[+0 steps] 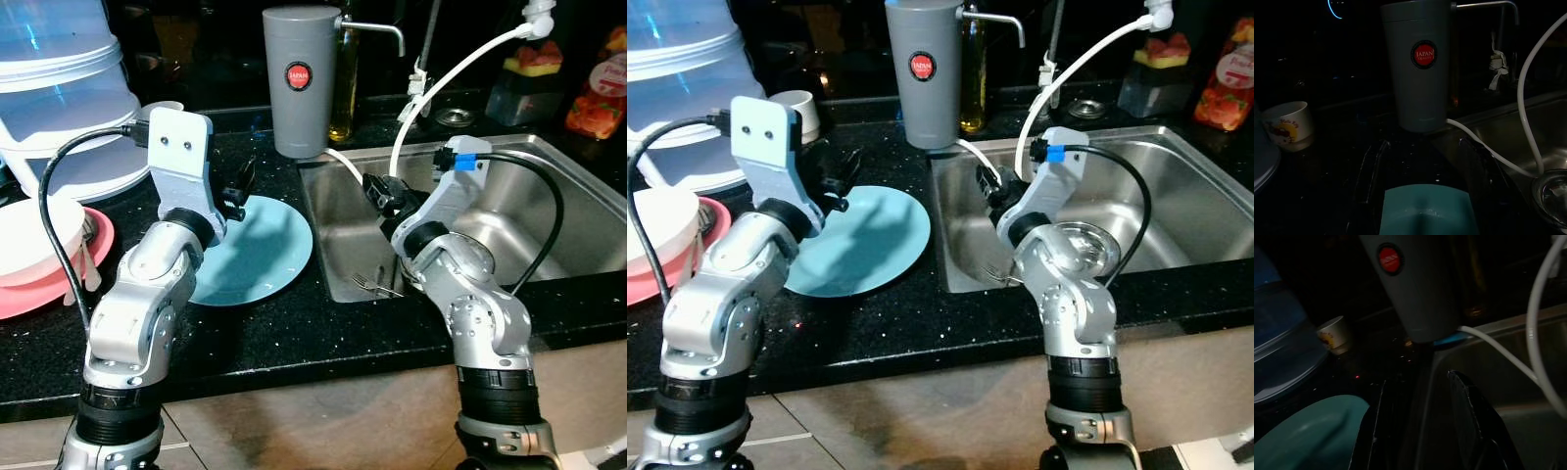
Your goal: Kitchen organization
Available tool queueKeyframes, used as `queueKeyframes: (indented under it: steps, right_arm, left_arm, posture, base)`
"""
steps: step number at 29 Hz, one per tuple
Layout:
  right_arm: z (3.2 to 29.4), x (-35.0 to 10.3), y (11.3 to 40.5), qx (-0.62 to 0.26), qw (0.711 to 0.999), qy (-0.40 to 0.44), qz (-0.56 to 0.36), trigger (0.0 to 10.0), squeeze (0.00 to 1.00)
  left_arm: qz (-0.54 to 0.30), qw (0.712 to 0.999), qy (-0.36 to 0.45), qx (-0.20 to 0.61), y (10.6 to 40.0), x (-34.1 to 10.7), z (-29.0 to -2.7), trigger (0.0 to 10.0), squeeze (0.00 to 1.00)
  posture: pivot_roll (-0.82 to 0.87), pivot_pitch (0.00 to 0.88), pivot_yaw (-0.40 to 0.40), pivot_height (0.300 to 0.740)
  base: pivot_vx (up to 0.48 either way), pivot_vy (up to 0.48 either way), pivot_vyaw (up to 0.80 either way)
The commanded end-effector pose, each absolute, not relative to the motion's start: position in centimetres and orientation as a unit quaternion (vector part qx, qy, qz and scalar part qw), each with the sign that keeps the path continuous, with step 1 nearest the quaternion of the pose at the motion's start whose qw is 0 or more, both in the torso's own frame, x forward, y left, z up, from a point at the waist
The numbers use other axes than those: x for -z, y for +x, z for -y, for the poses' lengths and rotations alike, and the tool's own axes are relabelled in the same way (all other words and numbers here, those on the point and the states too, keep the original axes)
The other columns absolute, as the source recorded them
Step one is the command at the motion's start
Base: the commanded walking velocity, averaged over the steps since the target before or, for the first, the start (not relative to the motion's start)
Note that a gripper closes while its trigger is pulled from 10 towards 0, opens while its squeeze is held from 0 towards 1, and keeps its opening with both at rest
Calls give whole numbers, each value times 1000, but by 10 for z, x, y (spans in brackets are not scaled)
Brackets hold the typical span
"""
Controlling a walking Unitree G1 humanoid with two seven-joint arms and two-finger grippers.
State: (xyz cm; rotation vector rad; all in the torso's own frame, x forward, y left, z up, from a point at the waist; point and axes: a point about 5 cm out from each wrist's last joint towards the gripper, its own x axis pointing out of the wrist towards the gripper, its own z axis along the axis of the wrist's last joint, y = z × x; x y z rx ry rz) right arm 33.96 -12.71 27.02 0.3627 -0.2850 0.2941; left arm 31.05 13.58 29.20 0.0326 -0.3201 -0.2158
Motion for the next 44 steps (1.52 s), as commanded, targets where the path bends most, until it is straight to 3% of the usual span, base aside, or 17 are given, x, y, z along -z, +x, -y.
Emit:
queueKeyframes:
  steps: [1,25,44]
  right_arm:
    - [124,-269,341,-152,962,185,132,10000,0]
    - [127,-270,341,-148,960,192,137,10000,0]
    - [125,-271,340,-154,960,190,139,10000,0]
  left_arm:
    - [154,983,5,99,310,-291,-140,10000,0]
    - [151,982,-10,114,307,-292,-138,10000,0]
    - [152,981,-14,116,306,-293,-138,10000,0]
  posture:
    - [-25,97,40,740]
    - [-26,97,39,740]
    - [-27,82,39,740]
  base:
    - [0,0,0]
    - [0,40,0]
    - [-306,0,0]
